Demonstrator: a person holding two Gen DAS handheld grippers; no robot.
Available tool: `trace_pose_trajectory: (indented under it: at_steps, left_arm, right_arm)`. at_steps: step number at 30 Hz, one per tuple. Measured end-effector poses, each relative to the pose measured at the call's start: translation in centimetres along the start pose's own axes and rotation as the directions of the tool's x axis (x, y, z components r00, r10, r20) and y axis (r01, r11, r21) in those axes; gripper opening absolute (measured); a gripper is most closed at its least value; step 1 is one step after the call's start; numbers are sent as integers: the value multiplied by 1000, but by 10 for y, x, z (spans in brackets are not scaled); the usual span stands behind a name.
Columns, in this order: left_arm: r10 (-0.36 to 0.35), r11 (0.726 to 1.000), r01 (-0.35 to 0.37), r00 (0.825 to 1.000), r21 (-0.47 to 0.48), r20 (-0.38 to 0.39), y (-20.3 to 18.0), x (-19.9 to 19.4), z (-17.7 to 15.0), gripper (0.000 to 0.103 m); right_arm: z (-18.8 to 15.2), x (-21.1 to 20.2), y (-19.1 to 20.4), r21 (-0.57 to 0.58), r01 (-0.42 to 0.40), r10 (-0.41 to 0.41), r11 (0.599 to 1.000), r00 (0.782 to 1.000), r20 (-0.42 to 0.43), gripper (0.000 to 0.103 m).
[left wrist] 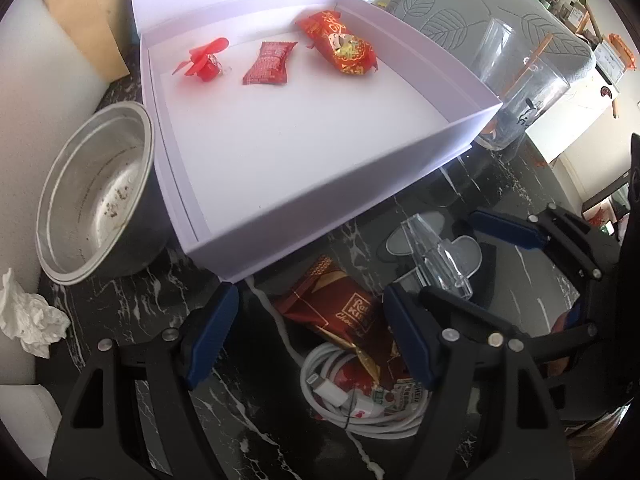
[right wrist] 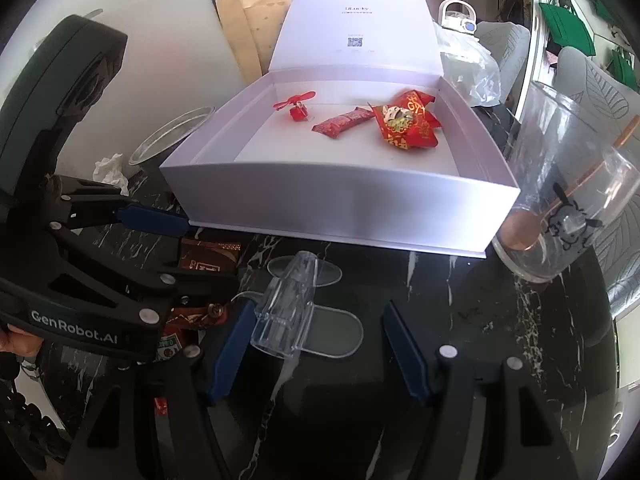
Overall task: Organize objects
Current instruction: 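Grasp the red chocolate packet with the left gripper, then lift the red chocolate packet with the left gripper and hold it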
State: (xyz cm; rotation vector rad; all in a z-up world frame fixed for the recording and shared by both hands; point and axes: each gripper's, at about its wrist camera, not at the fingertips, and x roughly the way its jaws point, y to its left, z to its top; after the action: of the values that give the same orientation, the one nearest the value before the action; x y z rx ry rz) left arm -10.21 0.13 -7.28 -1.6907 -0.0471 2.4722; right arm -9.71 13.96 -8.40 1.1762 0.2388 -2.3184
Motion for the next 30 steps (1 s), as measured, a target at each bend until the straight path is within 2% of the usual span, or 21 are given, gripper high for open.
trace_pose_trajectory:
  at_steps: [1, 3, 9, 12, 16, 19, 23, 28, 30]
  left_arm:
    - [-2, 1000, 2, 1000, 0, -1, 0, 0, -1, 74]
    - [-4, 1000, 4, 1000, 9, -3, -2, -1, -2, 74]
    - [-8, 1000, 8, 1000, 24, 6, -9, -2, -4, 74]
    - [-32, 999, 31, 999, 37, 26, -13, -4, -5, 52]
    - [-46, 998, 44, 999, 54, 25, -20, -5, -4, 39]
    - [-59, 996, 57, 998, 67, 29, -26, -7, -5, 35]
    - [-66, 992, 60, 996, 109, 54, -36, -15, -7, 22]
    - [-61, 986, 51, 996, 158, 60, -49, -20, -10, 20]
    - [-65, 982, 58, 997, 178, 38, -54, -24, -18, 20]
  right_arm:
    - [-1, 0, 1, -9, 7, -7, 1000, 1000, 1, 66]
    - [-2, -2, 0, -4, -6, 6, 1000, 1000, 7, 54]
    - [-9, -8, -5, 15, 9, -9, 1000, 1000, 9, 54]
    - [-16, -15, -8, 32, 23, -24, 999, 1000, 7, 54]
    - [-24, -23, -15, 63, 48, -48, 997, 999, 3, 54]
    - [-31, -30, -19, 87, 73, -73, 994, 997, 1, 54]
    - [-39, -38, -22, 106, 95, -96, 990, 995, 0, 54]
    - [-48, -44, -23, 119, 106, -107, 987, 994, -2, 54]
    - [-51, -48, -22, 120, 113, -113, 986, 994, -1, 54]
